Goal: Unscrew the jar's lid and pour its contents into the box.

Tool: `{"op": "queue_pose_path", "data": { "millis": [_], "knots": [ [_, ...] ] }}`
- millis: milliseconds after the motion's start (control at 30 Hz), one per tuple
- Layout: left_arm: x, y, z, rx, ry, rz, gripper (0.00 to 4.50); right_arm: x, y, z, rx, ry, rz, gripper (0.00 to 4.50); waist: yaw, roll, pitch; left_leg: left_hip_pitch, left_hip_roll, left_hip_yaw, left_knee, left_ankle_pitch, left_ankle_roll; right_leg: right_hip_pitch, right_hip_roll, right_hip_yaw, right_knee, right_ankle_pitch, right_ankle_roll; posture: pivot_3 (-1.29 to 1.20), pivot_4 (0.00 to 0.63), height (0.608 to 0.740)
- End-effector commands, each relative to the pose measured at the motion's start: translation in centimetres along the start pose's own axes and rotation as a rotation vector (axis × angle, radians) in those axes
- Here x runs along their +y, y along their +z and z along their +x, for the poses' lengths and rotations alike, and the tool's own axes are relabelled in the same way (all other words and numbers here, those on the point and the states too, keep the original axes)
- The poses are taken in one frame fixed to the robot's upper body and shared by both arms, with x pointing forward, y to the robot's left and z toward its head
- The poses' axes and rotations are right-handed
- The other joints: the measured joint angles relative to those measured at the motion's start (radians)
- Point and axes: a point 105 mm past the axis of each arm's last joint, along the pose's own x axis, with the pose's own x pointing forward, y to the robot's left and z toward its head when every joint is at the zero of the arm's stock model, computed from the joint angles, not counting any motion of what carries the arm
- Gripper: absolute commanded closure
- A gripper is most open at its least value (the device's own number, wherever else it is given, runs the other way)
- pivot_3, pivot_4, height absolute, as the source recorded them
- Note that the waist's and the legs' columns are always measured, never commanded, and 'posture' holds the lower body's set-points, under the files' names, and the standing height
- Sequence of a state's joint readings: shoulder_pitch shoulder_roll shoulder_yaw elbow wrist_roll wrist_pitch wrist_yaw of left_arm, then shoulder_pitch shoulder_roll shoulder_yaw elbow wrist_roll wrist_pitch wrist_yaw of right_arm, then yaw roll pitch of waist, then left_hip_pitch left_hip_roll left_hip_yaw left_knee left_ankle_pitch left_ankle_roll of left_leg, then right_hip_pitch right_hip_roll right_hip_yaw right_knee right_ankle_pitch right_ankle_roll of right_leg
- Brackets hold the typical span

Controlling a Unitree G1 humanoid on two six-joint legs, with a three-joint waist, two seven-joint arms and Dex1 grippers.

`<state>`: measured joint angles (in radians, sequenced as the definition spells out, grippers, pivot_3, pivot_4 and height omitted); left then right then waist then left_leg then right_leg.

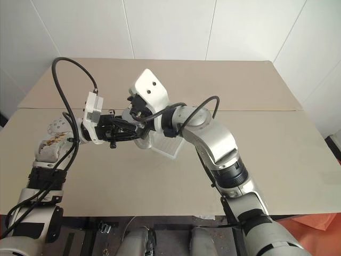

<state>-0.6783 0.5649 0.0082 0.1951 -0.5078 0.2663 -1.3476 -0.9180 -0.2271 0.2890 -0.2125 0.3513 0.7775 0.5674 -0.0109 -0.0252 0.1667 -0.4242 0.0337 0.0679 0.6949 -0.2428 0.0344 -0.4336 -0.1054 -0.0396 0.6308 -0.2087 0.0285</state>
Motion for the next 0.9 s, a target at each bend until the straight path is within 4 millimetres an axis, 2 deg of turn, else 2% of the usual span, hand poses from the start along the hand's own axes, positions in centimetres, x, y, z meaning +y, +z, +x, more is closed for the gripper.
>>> {"op": "queue_pose_path", "data": {
  "millis": [33, 467, 733, 900],
  "knots": [
    [0.1, 1.3, -0.5, -0.006, 0.004, 0.061, 2.57, -1.2, 1.4, -0.9, -0.042, -0.039, -0.059, 0.03, -0.001, 0.000, 0.000, 0.000, 0.000, 0.000, 0.000, 0.000, 0.000, 0.000, 0.000, 0.000, 0.000, 0.000, 0.000, 0.00, 0.150, 0.740],
    [-0.3, 1.5, -2.7, 0.029, 0.031, 0.054, 2.57, -3.9, 1.1, -5.3, -0.044, -0.105, -0.054, 0.03, -0.002, 0.000, 0.000, 0.000, 0.000, 0.000, 0.000, 0.000, 0.000, -0.001, 0.000, 0.000, 0.000, 0.000, 0.000, 0.00, 0.150, 0.740],
    [-0.1, 1.5, -2.5, 0.028, 0.036, 0.058, 2.57, -1.8, 1.6, -5.9, -0.082, 0.015, -0.076, 0.03, -0.002, 0.000, 0.000, 0.000, 0.000, 0.001, 0.000, 0.000, 0.000, -0.001, 0.000, 0.000, 0.000, 0.000, 0.000, 0.00, 0.150, 0.740],
    [0.2, 1.4, -1.7, 0.015, 0.033, 0.064, 2.57, 0.5, 2.5, -5.9, -0.128, 0.149, -0.088, 0.03, -0.002, 0.000, 0.000, 0.000, 0.000, 0.001, 0.000, 0.000, 0.000, -0.001, 0.000, 0.001, 0.000, 0.000, 0.000, 0.00, 0.150, 0.740]
  ]
}}
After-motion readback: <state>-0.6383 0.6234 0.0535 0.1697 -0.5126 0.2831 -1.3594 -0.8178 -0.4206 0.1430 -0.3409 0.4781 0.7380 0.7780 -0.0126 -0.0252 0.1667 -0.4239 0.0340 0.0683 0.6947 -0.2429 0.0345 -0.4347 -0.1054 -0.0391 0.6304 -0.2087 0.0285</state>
